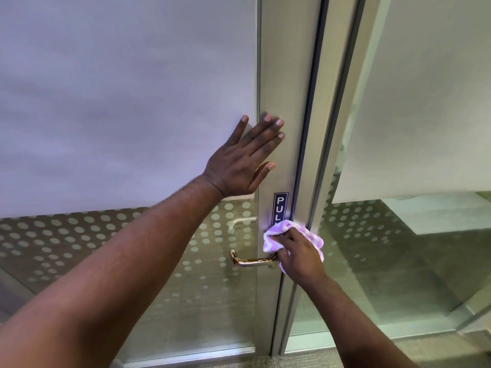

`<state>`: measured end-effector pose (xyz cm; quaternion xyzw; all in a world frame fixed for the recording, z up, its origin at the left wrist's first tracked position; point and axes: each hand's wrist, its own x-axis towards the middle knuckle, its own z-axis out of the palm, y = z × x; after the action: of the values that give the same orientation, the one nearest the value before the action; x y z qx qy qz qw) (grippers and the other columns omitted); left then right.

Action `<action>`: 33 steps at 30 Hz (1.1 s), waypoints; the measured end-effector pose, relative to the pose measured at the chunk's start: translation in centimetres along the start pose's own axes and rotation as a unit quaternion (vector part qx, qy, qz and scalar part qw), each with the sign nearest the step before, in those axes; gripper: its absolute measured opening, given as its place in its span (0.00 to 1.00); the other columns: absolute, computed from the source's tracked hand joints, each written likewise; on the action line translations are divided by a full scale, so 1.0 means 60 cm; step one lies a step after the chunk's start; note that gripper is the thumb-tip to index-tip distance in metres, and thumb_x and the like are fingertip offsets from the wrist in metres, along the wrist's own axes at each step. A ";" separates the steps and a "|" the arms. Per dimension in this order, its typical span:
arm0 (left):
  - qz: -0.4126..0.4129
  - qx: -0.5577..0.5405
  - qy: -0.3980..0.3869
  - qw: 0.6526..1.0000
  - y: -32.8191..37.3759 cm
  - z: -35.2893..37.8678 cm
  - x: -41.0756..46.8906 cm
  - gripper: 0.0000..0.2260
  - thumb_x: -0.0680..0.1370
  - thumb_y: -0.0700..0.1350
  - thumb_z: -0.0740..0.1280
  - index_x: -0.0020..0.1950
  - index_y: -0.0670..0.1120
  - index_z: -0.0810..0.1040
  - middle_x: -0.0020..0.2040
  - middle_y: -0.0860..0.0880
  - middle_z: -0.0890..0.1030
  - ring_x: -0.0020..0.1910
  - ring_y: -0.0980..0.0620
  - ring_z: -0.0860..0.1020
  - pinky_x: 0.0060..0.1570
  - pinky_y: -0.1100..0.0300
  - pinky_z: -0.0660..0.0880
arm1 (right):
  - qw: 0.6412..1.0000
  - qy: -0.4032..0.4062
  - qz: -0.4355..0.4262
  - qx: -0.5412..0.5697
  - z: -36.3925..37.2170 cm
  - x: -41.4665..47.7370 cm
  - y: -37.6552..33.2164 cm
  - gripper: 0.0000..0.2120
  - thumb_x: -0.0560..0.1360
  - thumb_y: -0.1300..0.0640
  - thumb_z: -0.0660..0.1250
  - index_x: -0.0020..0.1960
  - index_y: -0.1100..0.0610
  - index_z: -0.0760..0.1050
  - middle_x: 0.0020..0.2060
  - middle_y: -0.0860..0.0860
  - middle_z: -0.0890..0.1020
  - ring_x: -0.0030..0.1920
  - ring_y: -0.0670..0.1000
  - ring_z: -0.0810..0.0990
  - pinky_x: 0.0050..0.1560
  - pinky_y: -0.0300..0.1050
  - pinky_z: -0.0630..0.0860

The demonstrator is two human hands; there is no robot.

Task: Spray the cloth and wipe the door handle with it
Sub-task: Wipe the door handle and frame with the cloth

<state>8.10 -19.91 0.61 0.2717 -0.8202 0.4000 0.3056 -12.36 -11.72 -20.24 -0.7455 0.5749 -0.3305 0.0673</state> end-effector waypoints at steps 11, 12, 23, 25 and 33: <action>0.004 -0.004 -0.001 1.000 0.000 -0.001 0.001 0.25 0.87 0.52 0.56 0.81 0.39 0.64 0.82 0.38 0.65 0.82 0.39 0.62 0.81 0.42 0.44 | 0.994 -0.052 0.063 0.075 0.018 -0.041 -0.025 0.20 0.75 0.60 0.64 0.62 0.43 0.78 0.68 0.41 0.74 0.58 0.45 0.79 0.55 0.46 0.77; 0.004 -0.004 -0.001 1.000 0.000 0.000 0.000 0.26 0.87 0.52 0.56 0.81 0.39 0.64 0.82 0.38 0.65 0.82 0.39 0.62 0.81 0.42 0.44 | 0.993 -0.051 0.069 0.078 0.019 -0.043 -0.028 0.20 0.75 0.60 0.64 0.62 0.42 0.78 0.67 0.40 0.74 0.58 0.44 0.79 0.55 0.45 0.76; 0.004 0.006 -0.002 1.000 0.000 0.004 -0.002 0.26 0.87 0.52 0.56 0.82 0.40 0.64 0.82 0.39 0.64 0.82 0.40 0.61 0.82 0.43 0.46 | 0.990 -0.099 0.052 0.089 0.051 -0.057 -0.088 0.22 0.74 0.55 0.65 0.68 0.52 0.76 0.66 0.49 0.77 0.59 0.53 0.80 0.58 0.46 0.74; 0.005 0.009 -0.006 1.000 -0.001 0.003 -0.002 0.26 0.87 0.52 0.56 0.82 0.40 0.64 0.82 0.39 0.64 0.82 0.40 0.61 0.82 0.43 0.46 | 0.990 -0.107 0.041 0.083 0.063 -0.047 -0.108 0.21 0.74 0.55 0.65 0.67 0.52 0.76 0.66 0.50 0.76 0.62 0.53 0.77 0.62 0.46 0.72; 0.011 0.029 -0.013 0.999 0.002 0.002 0.000 0.26 0.87 0.51 0.55 0.82 0.39 0.62 0.83 0.39 0.63 0.83 0.41 0.60 0.82 0.45 0.50 | 0.987 -0.146 0.030 0.060 0.082 -0.019 -0.169 0.19 0.74 0.53 0.63 0.65 0.52 0.76 0.63 0.53 0.76 0.59 0.56 0.78 0.60 0.47 0.71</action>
<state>7.98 -19.93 0.47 0.2768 -0.8150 0.4233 0.2827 -1.45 -8.73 -19.63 -0.7625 0.5603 -0.2503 0.2050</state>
